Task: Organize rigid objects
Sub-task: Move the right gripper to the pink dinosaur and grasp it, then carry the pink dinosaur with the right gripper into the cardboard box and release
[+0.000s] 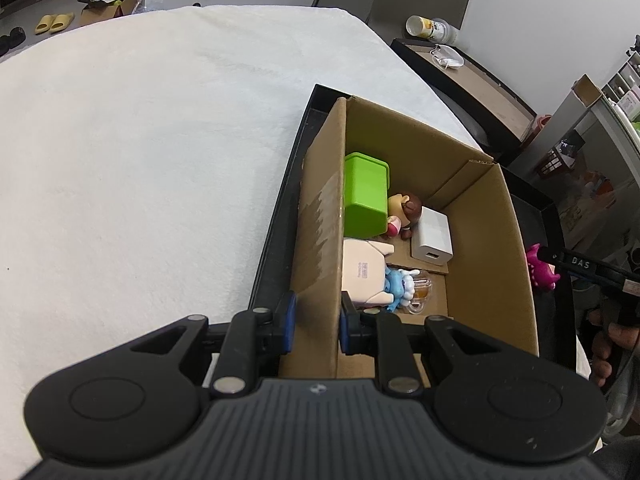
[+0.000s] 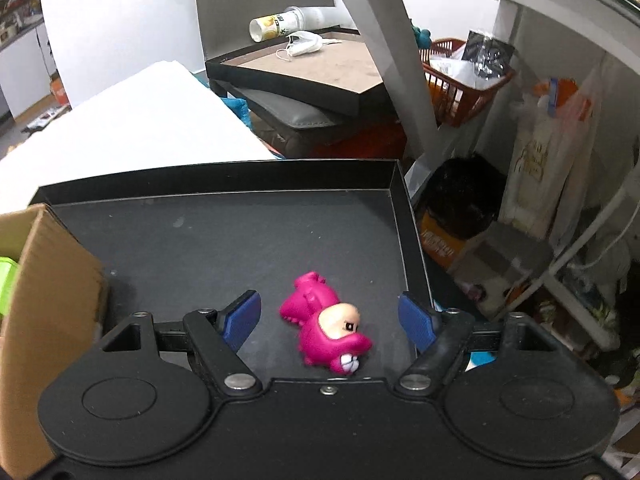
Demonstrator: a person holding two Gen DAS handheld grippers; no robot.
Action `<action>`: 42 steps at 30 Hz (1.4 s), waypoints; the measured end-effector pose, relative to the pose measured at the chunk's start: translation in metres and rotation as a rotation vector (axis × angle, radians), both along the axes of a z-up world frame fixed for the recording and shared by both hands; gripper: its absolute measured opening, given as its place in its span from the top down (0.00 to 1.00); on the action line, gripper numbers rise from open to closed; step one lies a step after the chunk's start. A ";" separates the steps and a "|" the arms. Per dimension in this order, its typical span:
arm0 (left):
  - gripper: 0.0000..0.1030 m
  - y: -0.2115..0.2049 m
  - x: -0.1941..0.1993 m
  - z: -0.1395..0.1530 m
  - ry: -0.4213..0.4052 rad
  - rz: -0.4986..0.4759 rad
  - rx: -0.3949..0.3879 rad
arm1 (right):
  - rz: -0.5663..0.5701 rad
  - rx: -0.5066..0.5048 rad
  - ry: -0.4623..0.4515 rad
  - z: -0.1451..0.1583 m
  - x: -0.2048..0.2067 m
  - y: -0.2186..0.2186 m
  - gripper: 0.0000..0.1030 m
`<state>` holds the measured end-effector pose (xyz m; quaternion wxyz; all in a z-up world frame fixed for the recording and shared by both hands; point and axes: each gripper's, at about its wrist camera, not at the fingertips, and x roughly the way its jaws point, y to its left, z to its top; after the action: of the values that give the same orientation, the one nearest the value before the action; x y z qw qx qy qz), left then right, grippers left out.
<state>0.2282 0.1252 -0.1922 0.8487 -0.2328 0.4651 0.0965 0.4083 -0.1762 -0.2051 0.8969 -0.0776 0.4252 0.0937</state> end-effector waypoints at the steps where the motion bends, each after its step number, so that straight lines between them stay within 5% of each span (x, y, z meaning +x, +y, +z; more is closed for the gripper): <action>1: 0.81 0.000 0.000 0.000 0.001 0.001 0.000 | 0.005 -0.015 -0.002 -0.002 0.000 0.002 0.27; 6: 0.81 0.000 0.001 0.000 0.002 0.002 0.000 | 0.029 -0.068 0.018 -0.012 -0.002 0.007 0.33; 7: 0.81 0.000 0.001 0.000 0.002 0.002 0.000 | 0.030 -0.070 0.041 -0.015 -0.001 0.007 0.39; 8: 0.81 0.000 0.001 0.000 0.002 0.003 -0.002 | 0.032 -0.072 0.073 -0.018 0.000 0.007 0.57; 25: 0.81 0.001 -0.002 0.000 -0.007 -0.011 -0.001 | 0.068 0.024 0.120 0.027 -0.039 0.021 0.57; 42: 0.80 0.002 -0.002 0.000 -0.005 -0.016 -0.013 | 0.237 0.110 0.004 0.116 -0.085 0.082 0.57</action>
<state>0.2258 0.1274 -0.1918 0.8491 -0.2346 0.4655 0.0860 0.3235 -0.0944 -0.0887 0.8816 -0.0778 0.4090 0.2222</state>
